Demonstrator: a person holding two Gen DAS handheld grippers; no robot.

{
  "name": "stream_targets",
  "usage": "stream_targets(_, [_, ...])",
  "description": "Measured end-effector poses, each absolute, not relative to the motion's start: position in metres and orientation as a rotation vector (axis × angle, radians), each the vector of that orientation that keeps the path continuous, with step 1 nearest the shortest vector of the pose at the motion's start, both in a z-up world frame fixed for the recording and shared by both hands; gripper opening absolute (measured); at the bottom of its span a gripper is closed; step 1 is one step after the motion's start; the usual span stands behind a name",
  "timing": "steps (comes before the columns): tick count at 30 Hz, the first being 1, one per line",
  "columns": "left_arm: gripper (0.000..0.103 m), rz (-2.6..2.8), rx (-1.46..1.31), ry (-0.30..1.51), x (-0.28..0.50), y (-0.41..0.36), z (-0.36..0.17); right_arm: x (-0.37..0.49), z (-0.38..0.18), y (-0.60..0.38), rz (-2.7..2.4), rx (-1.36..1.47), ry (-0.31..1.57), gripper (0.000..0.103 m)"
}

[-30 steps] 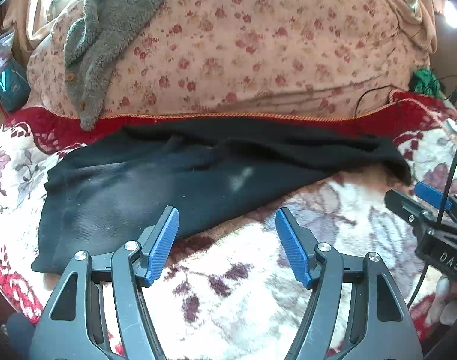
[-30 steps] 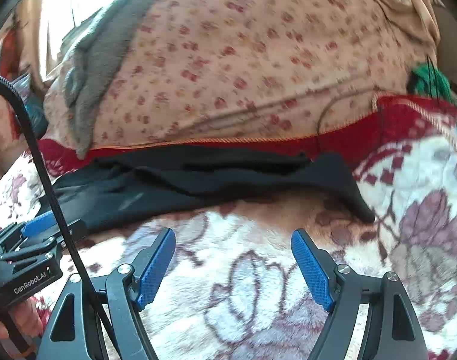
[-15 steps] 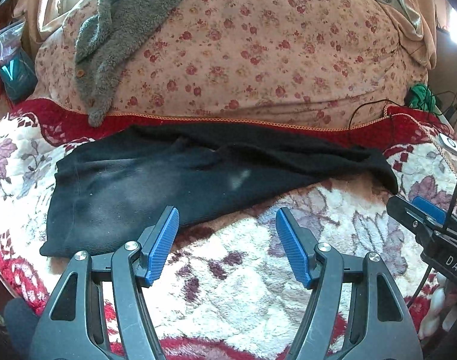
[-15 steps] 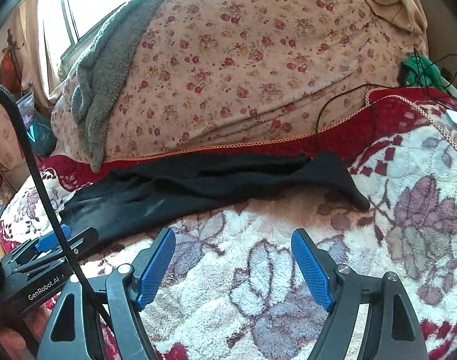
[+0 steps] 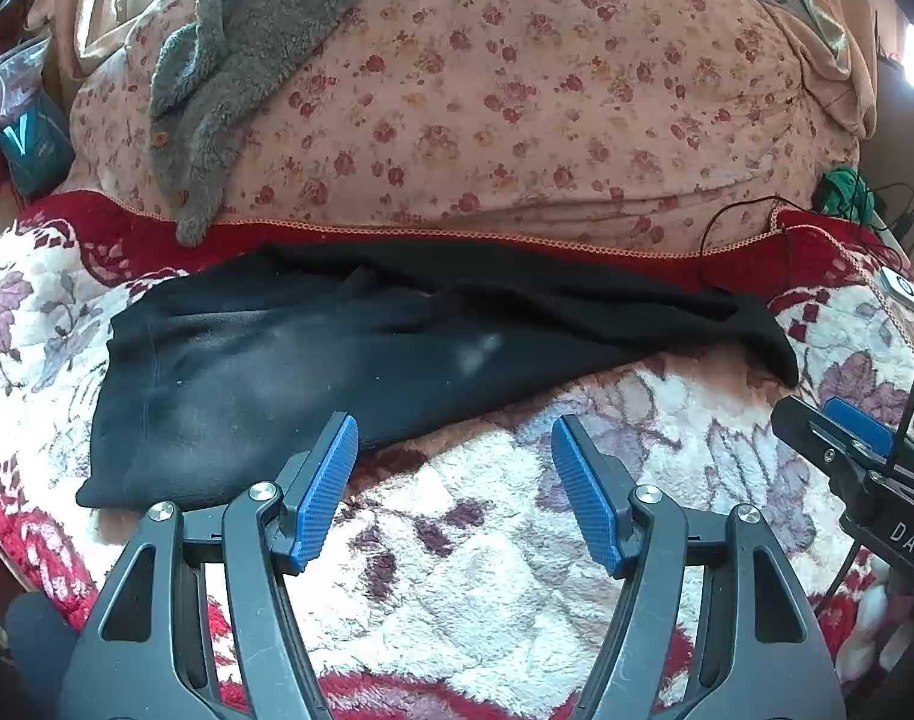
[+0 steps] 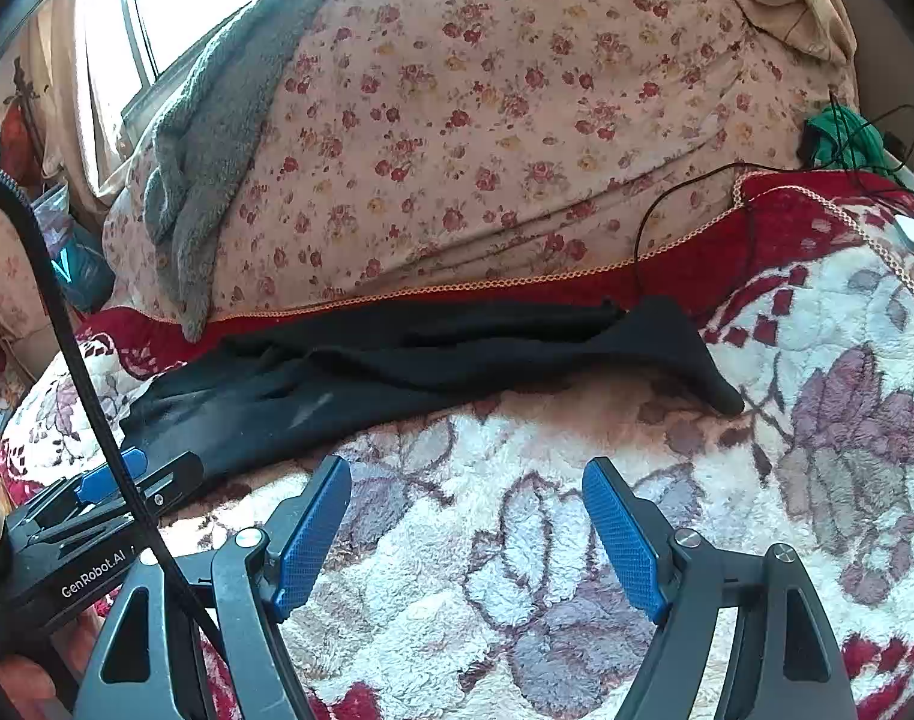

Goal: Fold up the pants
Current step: 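Move both open tools toward the black pants lying on the blanket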

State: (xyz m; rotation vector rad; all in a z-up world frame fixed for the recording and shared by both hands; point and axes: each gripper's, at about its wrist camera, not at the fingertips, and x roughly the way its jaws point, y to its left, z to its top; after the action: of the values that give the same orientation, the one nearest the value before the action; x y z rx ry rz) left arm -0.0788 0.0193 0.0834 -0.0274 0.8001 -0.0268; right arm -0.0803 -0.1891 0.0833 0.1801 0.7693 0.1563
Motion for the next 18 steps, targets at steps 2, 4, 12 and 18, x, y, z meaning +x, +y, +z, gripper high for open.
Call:
stream_targets(2, [0.068,-0.025,-0.033,0.803,-0.078,0.02,0.083,-0.08,0.082,-0.188,0.156,0.176,0.772,0.079])
stream_targets(4, [0.068,-0.024,-0.039,0.809,-0.077,0.021,0.082,-0.079,0.081,-0.187,0.158,0.176,0.777,0.079])
stream_targets(12, [0.068,-0.016,-0.049,0.817,-0.075,0.025,0.08,-0.077,0.077,-0.183,0.161,0.171,0.788,0.079])
stream_targets(18, [0.068,-0.011,-0.053,0.826,-0.074,0.027,0.076,-0.076,0.073,-0.183,0.162,0.173,0.797,0.079])
